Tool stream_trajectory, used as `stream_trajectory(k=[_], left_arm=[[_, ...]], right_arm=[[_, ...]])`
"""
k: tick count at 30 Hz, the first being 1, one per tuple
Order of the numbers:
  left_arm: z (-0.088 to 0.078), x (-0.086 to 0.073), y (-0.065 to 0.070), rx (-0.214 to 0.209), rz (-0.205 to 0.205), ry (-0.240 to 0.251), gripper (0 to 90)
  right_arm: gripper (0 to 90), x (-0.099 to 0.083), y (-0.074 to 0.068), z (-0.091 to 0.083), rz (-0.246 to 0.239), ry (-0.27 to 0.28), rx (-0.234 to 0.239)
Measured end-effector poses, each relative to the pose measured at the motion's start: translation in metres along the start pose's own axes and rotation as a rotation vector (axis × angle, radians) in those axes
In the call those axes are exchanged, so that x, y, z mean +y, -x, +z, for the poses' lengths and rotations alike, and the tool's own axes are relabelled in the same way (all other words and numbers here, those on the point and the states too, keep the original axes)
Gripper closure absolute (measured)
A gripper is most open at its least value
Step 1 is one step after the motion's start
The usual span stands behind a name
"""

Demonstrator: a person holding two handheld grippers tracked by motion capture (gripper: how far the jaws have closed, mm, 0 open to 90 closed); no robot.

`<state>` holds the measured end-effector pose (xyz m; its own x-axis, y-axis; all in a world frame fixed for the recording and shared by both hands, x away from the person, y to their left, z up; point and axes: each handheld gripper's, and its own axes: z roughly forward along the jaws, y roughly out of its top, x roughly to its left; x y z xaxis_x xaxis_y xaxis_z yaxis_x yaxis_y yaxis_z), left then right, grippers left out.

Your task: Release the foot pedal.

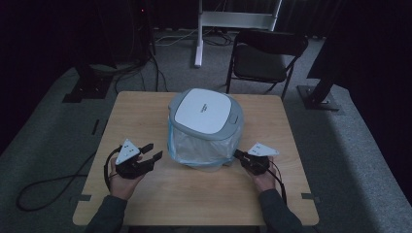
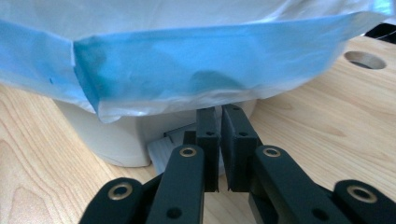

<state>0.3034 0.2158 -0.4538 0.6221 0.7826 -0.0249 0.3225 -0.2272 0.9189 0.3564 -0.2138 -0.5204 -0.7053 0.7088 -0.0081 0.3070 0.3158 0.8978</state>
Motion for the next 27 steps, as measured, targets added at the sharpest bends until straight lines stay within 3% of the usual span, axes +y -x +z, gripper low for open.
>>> stream_trajectory(k=[15, 27], left_arm=[[0.005, -0.005, -0.002, -0.002, -0.011, -0.008, 50.9], [0.007, -0.007, -0.006, 0.001, -0.021, -0.007, 50.8]], right_arm=[[79.5, -0.005, 0.005, -0.009, 0.021, -0.019, -0.044], [75.8, -0.016, 0.016, -0.007, 0.066, -0.084, -0.095]])
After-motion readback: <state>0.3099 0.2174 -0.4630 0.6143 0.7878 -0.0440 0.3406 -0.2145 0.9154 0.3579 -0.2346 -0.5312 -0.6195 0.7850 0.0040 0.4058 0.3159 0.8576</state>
